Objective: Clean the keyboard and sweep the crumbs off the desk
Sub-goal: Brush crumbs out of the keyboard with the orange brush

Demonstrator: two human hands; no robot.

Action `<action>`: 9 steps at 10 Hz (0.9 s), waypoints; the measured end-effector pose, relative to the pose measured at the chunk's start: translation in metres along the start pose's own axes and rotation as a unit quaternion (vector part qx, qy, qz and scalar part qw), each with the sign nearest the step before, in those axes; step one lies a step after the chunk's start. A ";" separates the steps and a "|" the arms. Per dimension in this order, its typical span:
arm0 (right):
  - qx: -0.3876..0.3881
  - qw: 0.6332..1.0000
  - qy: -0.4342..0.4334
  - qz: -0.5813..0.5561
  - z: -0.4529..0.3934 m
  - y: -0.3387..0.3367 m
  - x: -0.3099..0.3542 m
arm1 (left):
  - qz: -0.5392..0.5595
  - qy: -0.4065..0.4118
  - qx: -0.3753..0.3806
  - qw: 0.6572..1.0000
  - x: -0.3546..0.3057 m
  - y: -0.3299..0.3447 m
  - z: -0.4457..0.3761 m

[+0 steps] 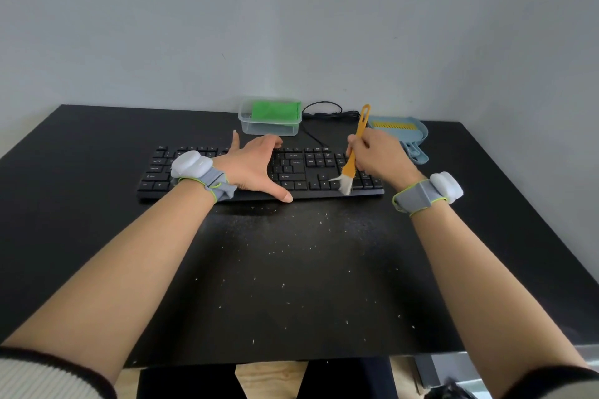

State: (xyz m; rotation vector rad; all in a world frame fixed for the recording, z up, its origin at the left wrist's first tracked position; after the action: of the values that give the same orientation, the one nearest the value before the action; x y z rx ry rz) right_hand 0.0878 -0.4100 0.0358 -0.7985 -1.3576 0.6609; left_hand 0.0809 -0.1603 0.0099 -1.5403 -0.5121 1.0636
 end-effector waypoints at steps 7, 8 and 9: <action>-0.077 0.991 -0.088 0.059 0.004 -0.012 0.012 | 0.010 -0.004 -0.014 1.000 0.002 0.002 0.002; -0.023 0.988 -0.062 0.139 0.005 -0.002 0.006 | 0.011 -0.003 -0.012 1.000 0.004 0.003 0.002; -0.018 0.995 -0.031 0.089 0.005 -0.010 0.001 | 0.011 -0.001 -0.013 1.000 0.004 0.003 0.000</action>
State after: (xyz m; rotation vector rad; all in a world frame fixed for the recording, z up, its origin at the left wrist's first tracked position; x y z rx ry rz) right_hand 0.0829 -0.4147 0.0447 -0.9420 -1.3682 0.8076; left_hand 0.0820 -0.1580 0.0057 -1.5711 -0.5130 1.0800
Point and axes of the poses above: each hand's wrist, its own z-axis away from the middle knuckle, its own y-axis out of the palm, x = y × z, the point moved 1 cm from there along -z, towards the middle knuckle, and after that the axes turned 14 degrees about y, right-handed, at the moved point
